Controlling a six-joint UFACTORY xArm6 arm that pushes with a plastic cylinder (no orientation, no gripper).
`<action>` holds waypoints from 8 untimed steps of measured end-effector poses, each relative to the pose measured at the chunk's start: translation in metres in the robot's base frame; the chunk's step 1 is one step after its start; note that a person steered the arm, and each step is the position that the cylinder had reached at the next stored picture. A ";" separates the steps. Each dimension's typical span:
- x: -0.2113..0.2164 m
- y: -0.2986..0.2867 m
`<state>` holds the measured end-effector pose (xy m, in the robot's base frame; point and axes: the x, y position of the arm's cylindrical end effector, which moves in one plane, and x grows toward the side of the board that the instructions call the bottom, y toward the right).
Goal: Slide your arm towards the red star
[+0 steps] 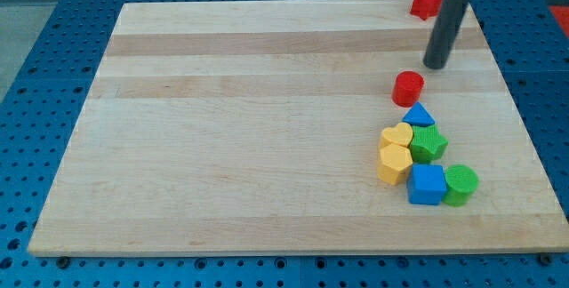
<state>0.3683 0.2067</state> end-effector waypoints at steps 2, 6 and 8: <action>0.082 -0.012; 0.070 -0.078; 0.056 -0.065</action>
